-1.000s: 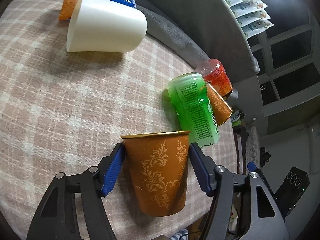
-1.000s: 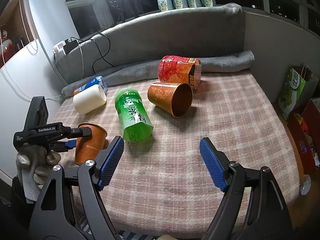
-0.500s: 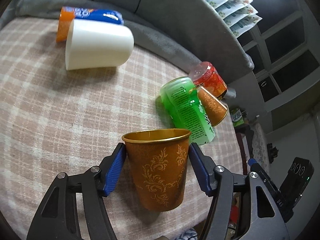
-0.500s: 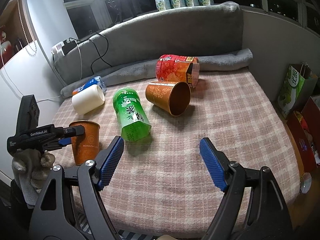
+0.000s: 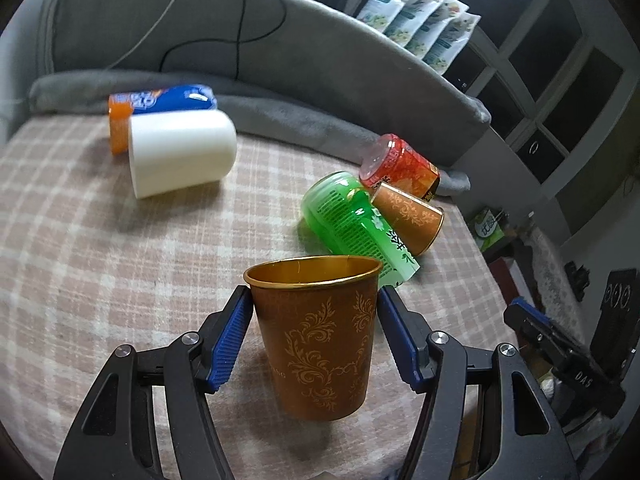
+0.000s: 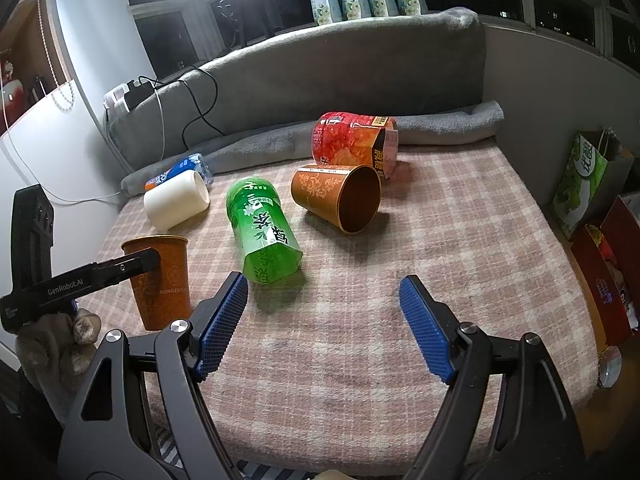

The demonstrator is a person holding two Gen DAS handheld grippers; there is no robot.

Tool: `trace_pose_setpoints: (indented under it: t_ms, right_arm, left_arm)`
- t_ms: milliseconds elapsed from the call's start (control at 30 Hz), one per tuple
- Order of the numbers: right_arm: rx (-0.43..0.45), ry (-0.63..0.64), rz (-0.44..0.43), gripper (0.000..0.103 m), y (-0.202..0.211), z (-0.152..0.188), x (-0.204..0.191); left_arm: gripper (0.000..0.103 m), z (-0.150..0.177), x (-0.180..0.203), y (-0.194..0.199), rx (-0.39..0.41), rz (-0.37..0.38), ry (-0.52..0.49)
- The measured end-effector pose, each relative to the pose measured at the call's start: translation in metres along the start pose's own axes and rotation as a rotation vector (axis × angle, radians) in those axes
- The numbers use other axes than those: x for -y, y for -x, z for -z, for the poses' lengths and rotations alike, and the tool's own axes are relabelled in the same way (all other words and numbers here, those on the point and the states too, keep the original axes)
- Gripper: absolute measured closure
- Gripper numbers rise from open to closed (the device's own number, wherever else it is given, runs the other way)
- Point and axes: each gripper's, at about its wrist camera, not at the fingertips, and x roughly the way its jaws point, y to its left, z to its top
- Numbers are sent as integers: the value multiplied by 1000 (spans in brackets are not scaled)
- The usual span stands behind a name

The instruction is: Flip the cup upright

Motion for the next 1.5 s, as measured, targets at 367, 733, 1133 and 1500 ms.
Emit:
trace_pose_setpoints:
  t_ms: [367, 733, 1133, 1500]
  right_arm:
    - [-1, -2, 4, 22, 1, 1, -1]
    - [2, 2, 5, 22, 2, 2, -2]
    - [14, 8, 7, 22, 7, 2, -7]
    - [18, 21, 1, 22, 11, 6, -15]
  left_arm:
    - [39, 6, 11, -6, 76, -79, -91]
    - [39, 14, 12, -6, 104, -108, -124]
    - [39, 27, 19, 6, 115, -112, -153]
    - [39, 44, 32, 11, 92, -92, -209]
